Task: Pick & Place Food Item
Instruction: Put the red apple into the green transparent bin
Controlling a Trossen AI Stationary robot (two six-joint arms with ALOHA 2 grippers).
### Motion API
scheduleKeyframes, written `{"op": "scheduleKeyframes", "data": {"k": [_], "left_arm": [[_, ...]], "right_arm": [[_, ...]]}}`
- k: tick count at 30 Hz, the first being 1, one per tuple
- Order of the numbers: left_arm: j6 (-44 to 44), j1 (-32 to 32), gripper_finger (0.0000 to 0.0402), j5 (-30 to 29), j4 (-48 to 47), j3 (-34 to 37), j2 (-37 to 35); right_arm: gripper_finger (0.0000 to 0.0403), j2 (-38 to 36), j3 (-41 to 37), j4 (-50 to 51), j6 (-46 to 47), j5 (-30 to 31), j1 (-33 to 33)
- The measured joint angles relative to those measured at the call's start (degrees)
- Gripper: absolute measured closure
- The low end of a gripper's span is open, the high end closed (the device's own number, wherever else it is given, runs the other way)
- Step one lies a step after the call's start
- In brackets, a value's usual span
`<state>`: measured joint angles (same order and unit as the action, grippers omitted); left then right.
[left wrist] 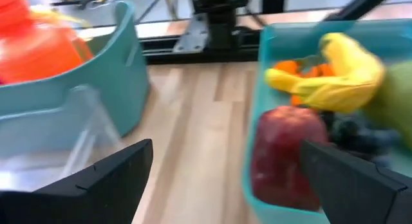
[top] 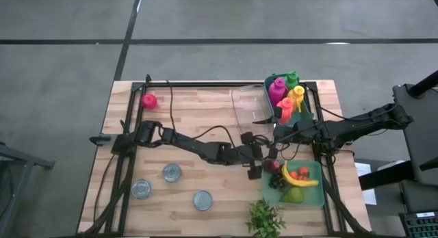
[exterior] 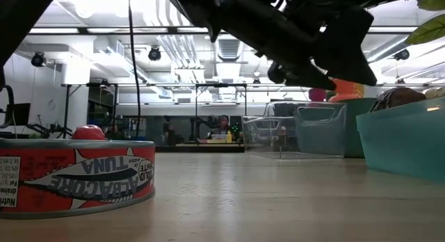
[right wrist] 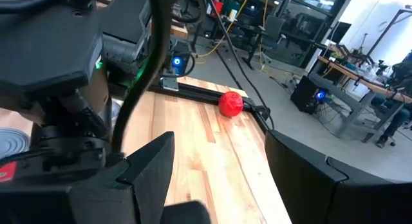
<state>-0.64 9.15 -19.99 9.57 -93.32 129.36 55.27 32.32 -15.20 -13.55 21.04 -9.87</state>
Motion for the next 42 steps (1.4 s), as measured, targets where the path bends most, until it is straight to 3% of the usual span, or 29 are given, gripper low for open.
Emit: {"op": "scheduleKeyframes", "data": {"k": [6,11,20,29,35,42], "left_arm": [[-3.8,-0.1,0.0011,-5.7,-3.9,0.2,-0.6],[-7.1,-0.1,0.0027,-10.1,-3.2,5.7,-4.0],[-14.6,0.1,0.0054,-16.3,1.6,23.1,-15.5],[-27.2,1.1,0.0051,-28.9,0.3,43.9,-33.3],[-34.7,0.7,0.0015,-30.9,-12.9,54.0,-50.0],[-41.8,-3.6,0.0010,-30.0,-40.5,53.1,-63.5]], "right_arm": [[0.0164,0.0,0.0,0.0,0.0,0.0,0.0],[0.0164,0.0,0.0,0.0,0.0,0.0,0.0],[0.0164,0.0,0.0,0.0,0.0,0.0,0.0],[0.0164,0.0,0.0,0.0,0.0,0.0,0.0],[0.0164,0.0,0.0,0.1,0.0,0.0,0.0],[0.0164,0.0,0.0,0.0,0.0,0.0,0.0]]}}
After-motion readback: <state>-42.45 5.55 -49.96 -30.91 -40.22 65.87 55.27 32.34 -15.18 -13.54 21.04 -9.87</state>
